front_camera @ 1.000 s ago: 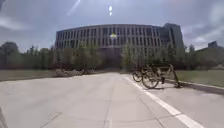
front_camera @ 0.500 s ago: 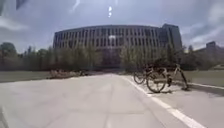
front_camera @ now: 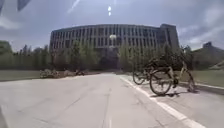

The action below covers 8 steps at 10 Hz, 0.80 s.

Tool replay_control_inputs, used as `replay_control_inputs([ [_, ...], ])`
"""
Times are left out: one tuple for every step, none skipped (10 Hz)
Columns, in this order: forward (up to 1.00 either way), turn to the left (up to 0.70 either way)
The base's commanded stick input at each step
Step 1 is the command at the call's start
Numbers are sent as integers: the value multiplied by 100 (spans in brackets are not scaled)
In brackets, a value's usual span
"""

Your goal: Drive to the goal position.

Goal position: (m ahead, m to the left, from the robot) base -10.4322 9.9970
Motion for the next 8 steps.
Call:
replay_control_inputs([
  [100,0],
  [100,0],
  [100,0],
  [100,-30],
  [100,-37],
  [100,-11],
  [100,0],
  [100,0],
])
